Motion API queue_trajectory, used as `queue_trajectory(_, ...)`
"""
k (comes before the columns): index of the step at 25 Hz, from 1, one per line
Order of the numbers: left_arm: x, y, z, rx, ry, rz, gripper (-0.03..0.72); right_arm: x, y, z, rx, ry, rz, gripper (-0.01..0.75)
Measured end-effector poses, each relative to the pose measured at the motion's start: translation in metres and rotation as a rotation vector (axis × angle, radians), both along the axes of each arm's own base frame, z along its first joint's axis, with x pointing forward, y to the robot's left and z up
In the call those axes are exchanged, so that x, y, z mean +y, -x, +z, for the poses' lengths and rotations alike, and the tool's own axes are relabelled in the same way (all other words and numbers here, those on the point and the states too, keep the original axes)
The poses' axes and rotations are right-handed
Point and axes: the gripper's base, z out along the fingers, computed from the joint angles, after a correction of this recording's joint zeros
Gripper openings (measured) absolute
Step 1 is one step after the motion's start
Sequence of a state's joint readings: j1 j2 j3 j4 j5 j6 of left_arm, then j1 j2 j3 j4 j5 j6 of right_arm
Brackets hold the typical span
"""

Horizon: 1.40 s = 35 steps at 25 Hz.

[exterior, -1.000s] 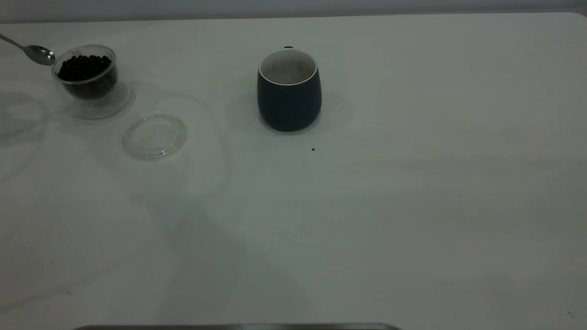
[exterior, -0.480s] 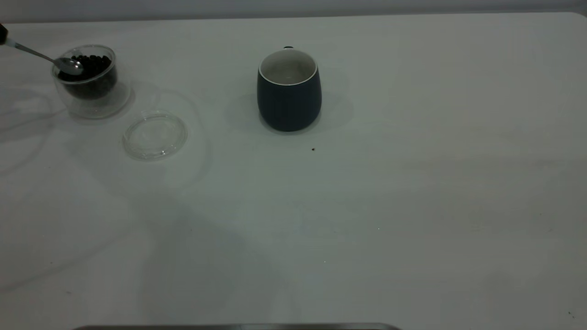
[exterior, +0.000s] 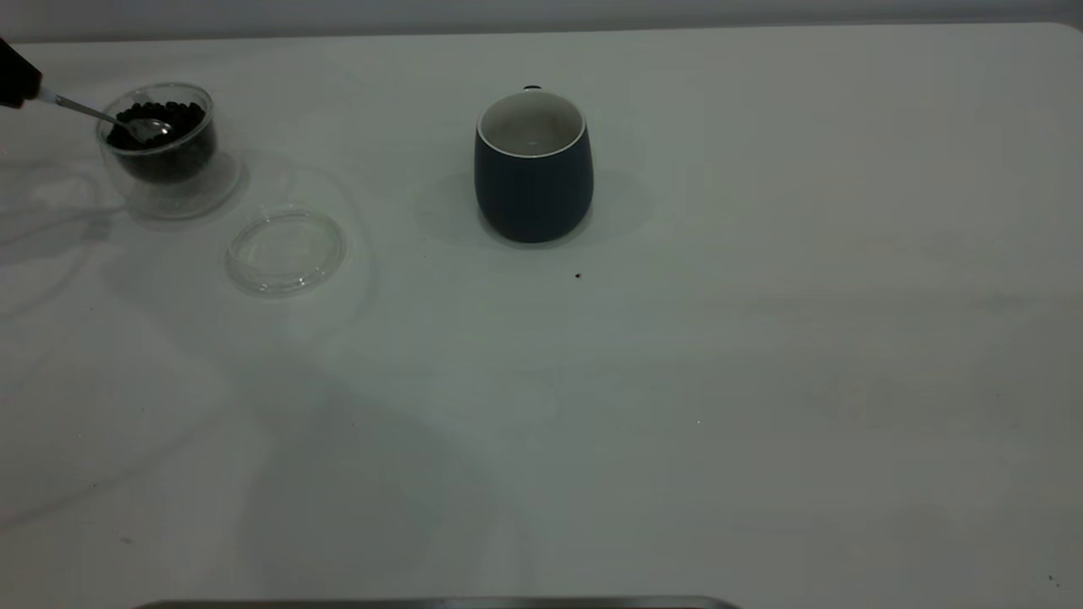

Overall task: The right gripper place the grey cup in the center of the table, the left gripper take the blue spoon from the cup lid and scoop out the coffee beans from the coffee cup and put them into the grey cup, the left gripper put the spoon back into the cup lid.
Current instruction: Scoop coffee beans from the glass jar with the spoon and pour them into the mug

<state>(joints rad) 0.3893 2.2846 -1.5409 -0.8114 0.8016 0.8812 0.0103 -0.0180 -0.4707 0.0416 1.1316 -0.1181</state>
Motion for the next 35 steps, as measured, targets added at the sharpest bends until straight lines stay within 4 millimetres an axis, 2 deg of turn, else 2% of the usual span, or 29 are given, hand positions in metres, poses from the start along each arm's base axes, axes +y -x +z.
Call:
queue_trajectory(10, 0.000, 0.003, -0.009, 0.034, 0.036, -0.008, 0.123, 0.000, 0.000, 0.000, 0.000, 0.000, 0.000, 0.462)
queue_trajectory(19, 0.028, 0.012, -0.016, 0.029, 0.172, 0.091, 0.123, 0.000, 0.000, 0.000, 0.000, -0.001, 0.000, 0.462)
queue_trajectory(27, 0.032, 0.016, -0.040, 0.026, 0.300, 0.108, 0.123, 0.000, 0.000, 0.000, 0.000, 0.000, 0.000, 0.462)
queue_trajectory(35, 0.043, 0.021, -0.043, 0.022, 0.345, 0.140, 0.123, 0.000, 0.000, 0.000, 0.000, 0.000, 0.000, 0.462)
